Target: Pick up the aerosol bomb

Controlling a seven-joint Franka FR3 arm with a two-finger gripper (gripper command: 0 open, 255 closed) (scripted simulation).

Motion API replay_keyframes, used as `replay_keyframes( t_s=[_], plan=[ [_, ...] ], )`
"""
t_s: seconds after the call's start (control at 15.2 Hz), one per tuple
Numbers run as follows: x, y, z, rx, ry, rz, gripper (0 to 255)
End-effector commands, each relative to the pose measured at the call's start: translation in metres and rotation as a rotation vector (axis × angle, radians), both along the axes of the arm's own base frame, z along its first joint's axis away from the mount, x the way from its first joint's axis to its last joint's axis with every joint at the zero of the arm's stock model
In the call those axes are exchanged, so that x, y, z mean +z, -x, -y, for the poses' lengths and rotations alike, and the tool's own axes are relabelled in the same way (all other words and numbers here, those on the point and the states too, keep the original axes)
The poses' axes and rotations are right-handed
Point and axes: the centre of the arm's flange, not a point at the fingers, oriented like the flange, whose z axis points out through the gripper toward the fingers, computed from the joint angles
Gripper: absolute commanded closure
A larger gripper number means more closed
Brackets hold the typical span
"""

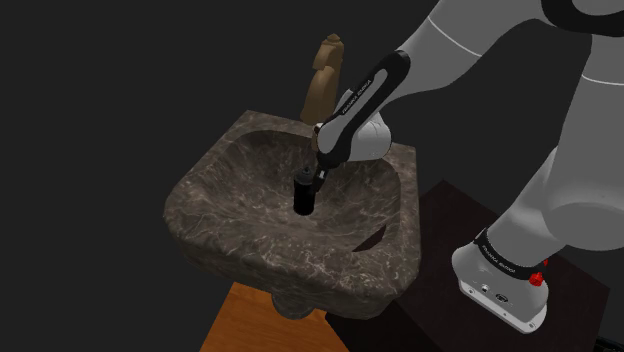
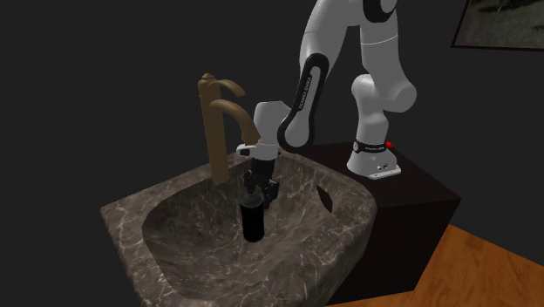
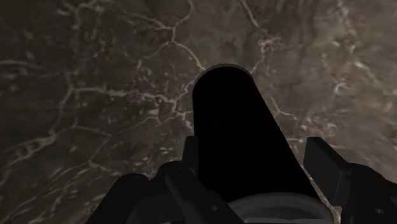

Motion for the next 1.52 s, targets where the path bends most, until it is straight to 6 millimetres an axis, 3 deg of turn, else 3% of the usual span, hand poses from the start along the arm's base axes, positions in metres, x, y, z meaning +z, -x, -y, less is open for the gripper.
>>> replay_keyframes(
  t_s=[0.0,0.4,1.45],
  plan=[
    [-0.001,0.001,0.0,0.0,0.0,-0.002,255],
    [-0.001,0.0,0.0,0.0,0.0,-0.002,255],
    [0.079,0.0,0.0,0.0,0.0,-0.002,255]
  ],
)
